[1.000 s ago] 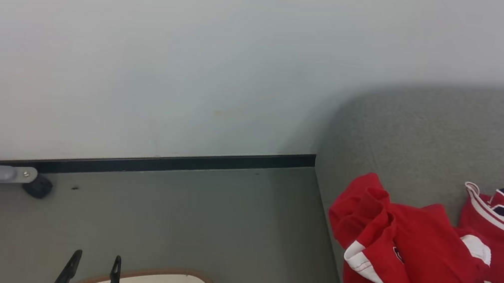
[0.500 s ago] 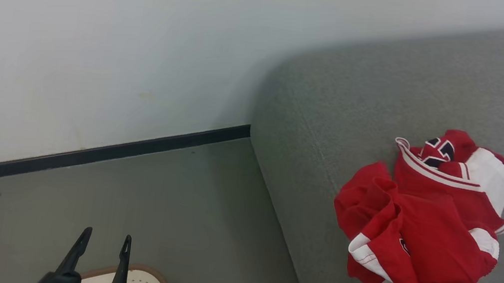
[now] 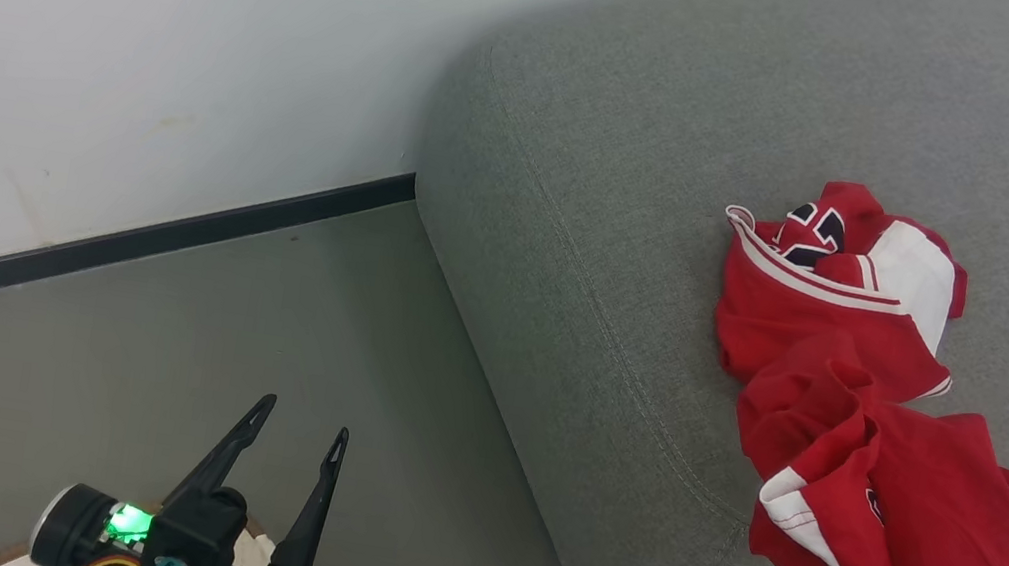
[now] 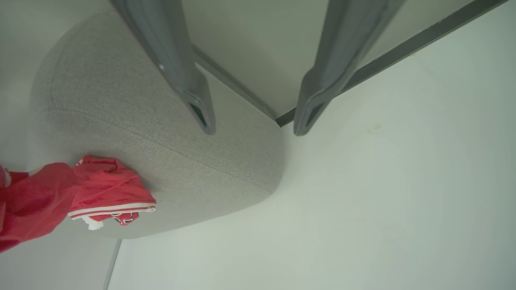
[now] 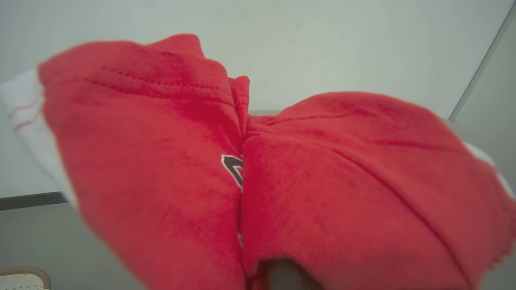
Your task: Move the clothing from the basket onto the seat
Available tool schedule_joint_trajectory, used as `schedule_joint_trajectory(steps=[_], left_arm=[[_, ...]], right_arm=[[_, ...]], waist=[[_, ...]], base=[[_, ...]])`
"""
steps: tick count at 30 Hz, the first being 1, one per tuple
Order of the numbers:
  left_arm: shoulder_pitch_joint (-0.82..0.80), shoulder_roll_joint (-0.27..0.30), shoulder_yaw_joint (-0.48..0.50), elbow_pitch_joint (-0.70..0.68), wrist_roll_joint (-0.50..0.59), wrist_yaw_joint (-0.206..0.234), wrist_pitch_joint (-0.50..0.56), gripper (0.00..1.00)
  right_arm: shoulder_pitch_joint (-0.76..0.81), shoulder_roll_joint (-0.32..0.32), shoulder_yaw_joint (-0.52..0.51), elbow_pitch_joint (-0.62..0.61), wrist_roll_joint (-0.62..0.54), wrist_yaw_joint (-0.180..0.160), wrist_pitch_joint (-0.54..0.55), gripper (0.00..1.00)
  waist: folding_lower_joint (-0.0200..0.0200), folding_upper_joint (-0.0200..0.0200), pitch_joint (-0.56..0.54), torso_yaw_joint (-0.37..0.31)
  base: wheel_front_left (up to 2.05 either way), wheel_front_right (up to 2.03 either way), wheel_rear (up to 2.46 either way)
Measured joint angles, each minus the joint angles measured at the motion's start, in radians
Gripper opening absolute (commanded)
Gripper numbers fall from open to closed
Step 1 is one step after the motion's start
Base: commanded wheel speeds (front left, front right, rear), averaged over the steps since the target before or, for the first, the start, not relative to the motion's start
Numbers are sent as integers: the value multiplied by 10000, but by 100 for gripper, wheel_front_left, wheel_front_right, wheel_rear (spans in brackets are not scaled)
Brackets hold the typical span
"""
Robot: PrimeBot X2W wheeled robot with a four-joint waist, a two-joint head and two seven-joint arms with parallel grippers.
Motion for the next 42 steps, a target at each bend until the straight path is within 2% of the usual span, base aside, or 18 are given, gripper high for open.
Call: schedule_joint_trajectory(steps=[11,25,29,34,42], left_arm=[[-55,105,-84,171,157,-173,0,100],[-508,403,-303,159,453,-351,0,100],[-532,506,-268,161,453,-351,0,100],[-529,794,-61,98,520,-349,0,100],[-528,1269,102,-127,627,-349,0,100]], right_arm=[[309,349,-353,-326,-163,-81,0,0],[712,740,-1354,-635,-174,-94,0,0],[406,575,-1797,-763,-203,-94,0,0],[-151,33,-2531,-1074,-186,-50,-2,0],[-1959,-635,-3781,-884,721,610,-4,0]], waist=[[0,-1,393,-141],[1,0,1186,-243],[0,0,1336,-244],[-1,0,1538,-259],[-1,0,2021,-272]], base=[[0,0,0],[0,0,0],[0,0,0],[0,0,0],[0,0,0]])
